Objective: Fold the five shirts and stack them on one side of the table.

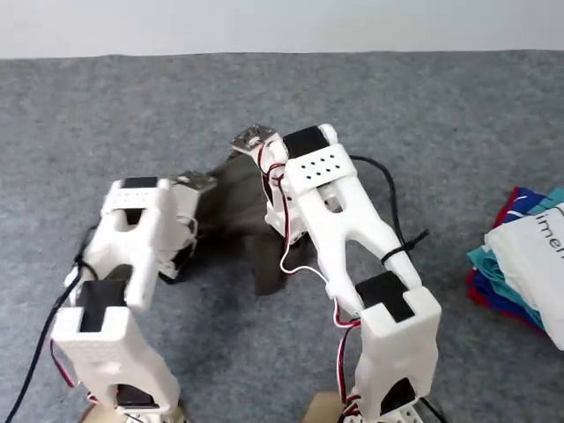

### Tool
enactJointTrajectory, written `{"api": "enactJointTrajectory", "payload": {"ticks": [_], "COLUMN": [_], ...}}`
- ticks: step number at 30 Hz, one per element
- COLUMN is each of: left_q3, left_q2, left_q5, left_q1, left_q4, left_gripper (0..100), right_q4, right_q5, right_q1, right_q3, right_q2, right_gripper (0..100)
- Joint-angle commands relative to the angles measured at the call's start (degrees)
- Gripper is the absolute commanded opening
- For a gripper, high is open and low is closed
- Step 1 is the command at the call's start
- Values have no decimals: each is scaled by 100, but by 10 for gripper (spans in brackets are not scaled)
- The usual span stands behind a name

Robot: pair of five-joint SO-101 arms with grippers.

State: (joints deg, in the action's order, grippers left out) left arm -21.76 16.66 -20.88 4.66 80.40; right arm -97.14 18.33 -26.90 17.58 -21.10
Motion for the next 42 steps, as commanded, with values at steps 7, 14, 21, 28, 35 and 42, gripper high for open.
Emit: {"api": "enactJointTrajectory", "payload": {"ticks": [7, 14, 21, 28, 35, 42], "left_q3": [-22, -523, -857, -2229, -4629, -5798], "left_q2": [-35, -26, -123, -1609, -4141, -5538], "left_q5": [1644, 2558, 3244, 3701, 3701, 3710], "left_q1": [-123, -35, -9, -202, -211, -237], "left_q4": [-158, -721, -1556, -2980, -5284, -6040], "left_gripper": [2, 3, 2, 2, 2, 2], "right_q4": [-57, -57, -75, -180, -180, -189], "right_q5": [53, 53, 53, 44, 44, 79], "right_q1": [127, 303, 303, 303, 286, 303], "right_q3": [413, 413, 413, 404, 413, 888], "right_q2": [708, 857, 919, 919, 927, 1270], "right_gripper": [9, 9, 9, 9, 9, 9]}}
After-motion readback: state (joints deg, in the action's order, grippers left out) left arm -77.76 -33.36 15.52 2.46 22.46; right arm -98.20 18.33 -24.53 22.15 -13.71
